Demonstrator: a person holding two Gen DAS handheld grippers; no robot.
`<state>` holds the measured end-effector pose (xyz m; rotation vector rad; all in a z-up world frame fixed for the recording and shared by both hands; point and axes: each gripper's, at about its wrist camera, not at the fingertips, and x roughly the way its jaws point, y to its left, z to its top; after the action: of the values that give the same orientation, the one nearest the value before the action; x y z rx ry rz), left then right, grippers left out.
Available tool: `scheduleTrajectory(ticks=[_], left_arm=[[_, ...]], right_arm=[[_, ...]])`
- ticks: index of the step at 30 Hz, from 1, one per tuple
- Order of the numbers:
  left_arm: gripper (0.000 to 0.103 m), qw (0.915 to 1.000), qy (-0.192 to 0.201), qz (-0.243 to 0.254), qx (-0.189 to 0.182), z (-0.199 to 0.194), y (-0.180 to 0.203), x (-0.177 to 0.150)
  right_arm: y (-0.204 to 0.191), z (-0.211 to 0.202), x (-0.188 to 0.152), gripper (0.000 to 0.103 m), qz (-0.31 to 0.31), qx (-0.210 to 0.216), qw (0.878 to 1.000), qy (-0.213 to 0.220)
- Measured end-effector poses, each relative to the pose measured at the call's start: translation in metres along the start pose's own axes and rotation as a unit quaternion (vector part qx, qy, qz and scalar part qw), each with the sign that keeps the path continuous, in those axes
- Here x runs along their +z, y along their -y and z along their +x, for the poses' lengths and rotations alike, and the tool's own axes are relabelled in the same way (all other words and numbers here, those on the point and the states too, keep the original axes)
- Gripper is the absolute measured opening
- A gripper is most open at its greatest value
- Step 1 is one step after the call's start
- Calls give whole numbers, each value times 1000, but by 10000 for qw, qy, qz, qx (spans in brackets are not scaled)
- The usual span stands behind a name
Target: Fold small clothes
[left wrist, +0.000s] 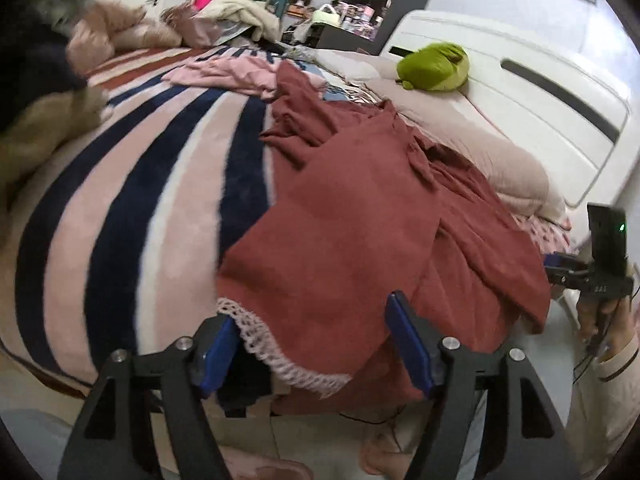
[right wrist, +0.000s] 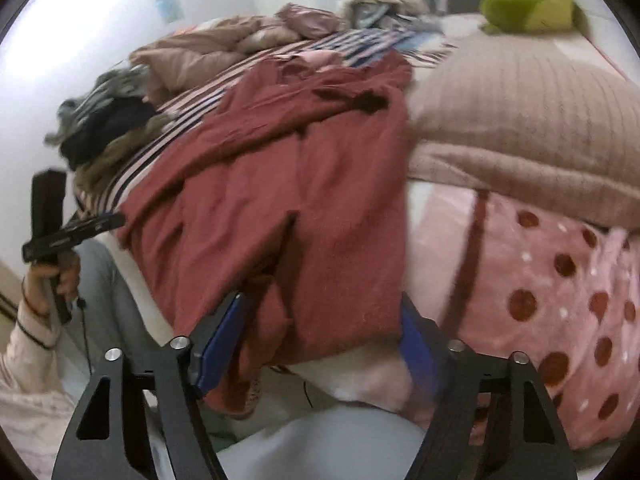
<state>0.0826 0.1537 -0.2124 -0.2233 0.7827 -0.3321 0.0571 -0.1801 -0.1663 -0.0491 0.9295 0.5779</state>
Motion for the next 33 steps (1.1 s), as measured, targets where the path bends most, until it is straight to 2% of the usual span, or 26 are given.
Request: scheduleTrajectory(ticks=[1, 2, 3, 5, 7, 9, 10, 12, 13, 14, 18, 21, 24, 27, 29, 33], left_arm=[[62, 9999, 5, 14, -147, 1, 5, 1], [56, 9995, -13, 46, -312, 2, 9, 2], [56, 9993, -62, 117, -352, 5, 16, 3], [56, 9993, -99, 343, -66, 13, 28, 4], [56, 9993, -71, 362, -36, 14, 34, 3], [46, 9993, -75, 298, -204, 16, 38, 2], [38, 9993, -101, 275, -251, 19, 41, 2], [33, 9995, -116, 286, -117, 24, 49, 1], [25, 9995, -97, 310, -60, 24, 53, 0], [12, 9995, -90, 306, -45, 24, 54, 0], [10, 9997, 52, 206, -119, 14, 51, -1], [9, 9994, 320, 109, -95, -10, 40, -1], [9, 9987, 498, -41, -140, -34, 27, -1], [9, 9977, 646, -14, -185, -67, 20, -9], [9, 9973, 718, -20, -176, -85, 18, -14], [9, 9967, 805, -35, -122, -103, 14, -8]], right_arm=[[-2, 2, 1, 57, -19, 101, 9999, 5], [-6, 3, 0, 46, -68, 352, 9994, -20], [-13, 6, -1, 39, -167, 573, 9982, -93], [-24, 13, -4, 37, -427, 701, 9964, -209], [-35, 16, -6, 39, -705, 530, 9959, -201], [-35, 19, -5, 36, -623, 376, 9973, -121], [-35, 21, -4, 34, -530, 362, 9979, -80], [-35, 28, 1, 13, -470, 236, 9986, -26], [-35, 30, 2, 11, -427, 188, 9989, 28], [-35, 29, 3, 9, -321, 256, 9991, 106], [-32, 17, 6, 5, -78, 417, 9983, 404], [-30, -7, 6, 5, 86, 548, 9952, 802], [-33, -26, 5, 3, 205, 774, 9919, 987], [-48, -37, -3, 3, 196, 1037, 9902, 913], [-62, -42, -9, 3, 97, 1058, 9907, 847], [-79, -51, -9, 3, 197, 1146, 9895, 862]])
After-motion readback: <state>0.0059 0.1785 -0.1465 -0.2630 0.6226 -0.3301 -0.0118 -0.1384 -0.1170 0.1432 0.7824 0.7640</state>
